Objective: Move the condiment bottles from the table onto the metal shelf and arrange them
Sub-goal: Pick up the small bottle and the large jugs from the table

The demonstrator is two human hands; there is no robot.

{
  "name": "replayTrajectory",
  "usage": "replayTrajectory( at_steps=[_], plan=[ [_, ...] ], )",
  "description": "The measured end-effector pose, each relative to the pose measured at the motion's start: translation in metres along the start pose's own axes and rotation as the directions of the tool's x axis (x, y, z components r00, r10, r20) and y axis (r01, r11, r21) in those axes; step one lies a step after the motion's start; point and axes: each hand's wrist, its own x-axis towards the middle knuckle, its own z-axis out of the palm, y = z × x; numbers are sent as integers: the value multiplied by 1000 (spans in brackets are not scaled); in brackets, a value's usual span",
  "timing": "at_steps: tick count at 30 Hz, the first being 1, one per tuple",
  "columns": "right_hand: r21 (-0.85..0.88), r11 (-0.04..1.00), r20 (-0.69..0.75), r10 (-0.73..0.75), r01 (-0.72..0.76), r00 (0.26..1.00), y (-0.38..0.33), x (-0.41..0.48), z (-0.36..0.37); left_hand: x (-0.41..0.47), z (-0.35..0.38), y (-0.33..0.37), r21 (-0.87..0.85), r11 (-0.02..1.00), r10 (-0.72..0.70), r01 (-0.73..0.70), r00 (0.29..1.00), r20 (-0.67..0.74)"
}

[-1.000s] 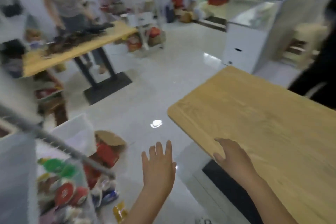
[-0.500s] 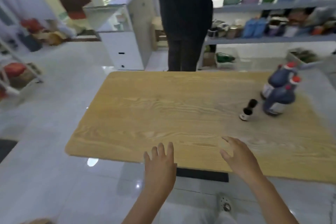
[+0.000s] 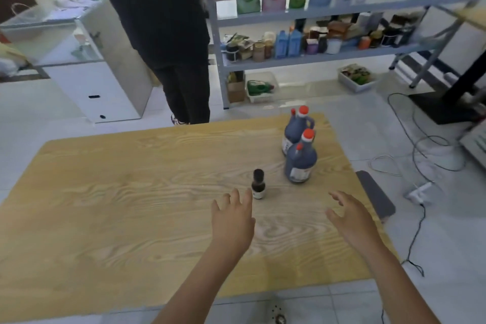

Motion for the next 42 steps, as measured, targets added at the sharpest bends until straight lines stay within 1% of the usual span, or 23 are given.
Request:
replayTrajectory(
  at_steps=[5, 8, 12, 15, 17, 19, 21, 23, 26, 32, 37, 40, 42],
  plan=[
    [21, 999, 38, -27, 26, 999, 10, 43, -15, 43, -5, 15, -14, 999, -47, 47, 999, 18],
    [91, 995, 58, -36, 31, 998, 6, 66, -19, 66, -1, 15, -55, 995, -81, 82, 996, 26],
    [181, 981, 36, -77, 70, 996, -10, 98, -25, 92, 3, 19, -92, 991, -98, 101, 994, 41],
    [214, 964, -4, -160, 157, 987, -27, 120, -30, 108, 4, 24, -109, 989, -99, 104, 994, 49],
    [182, 962, -6, -208, 205, 978, -33, 134, -30, 116, 5, 28, -118, 988, -92, 101, 993, 78],
    [101, 965, 23, -245, 242, 969, -36, 146, -30, 122, 6, 32, -108, 990, -82, 94, 990, 115],
    [-1, 968, 61, -252, 253, 966, -38, 156, -29, 126, 7, 34, -89, 992, -74, 87, 988, 136],
    [-67, 962, 67, -261, 265, 963, -39, 162, -28, 130, 9, 35, -82, 993, -75, 86, 988, 133],
    [-79, 942, 42, -324, 327, 945, -42, 169, -27, 135, 14, 33, -87, 991, -88, 98, 990, 114],
    [-84, 962, 33, -257, 259, 966, -33, 177, -30, 139, 25, 29, -119, 987, -95, 108, 990, 108],
    [-45, 979, 46, -197, 199, 979, -29, 168, -29, 135, 31, 25, -133, 987, -82, 87, 996, 45],
    [46, 987, 26, -153, 152, 988, -31, 164, -26, 130, 30, 22, -187, 976, -111, 110, 994, 3],
    [91, 985, 9, -149, 147, 989, -35, 159, -24, 127, 29, 19, -222, 967, -137, 127, 990, -27]
  ],
)
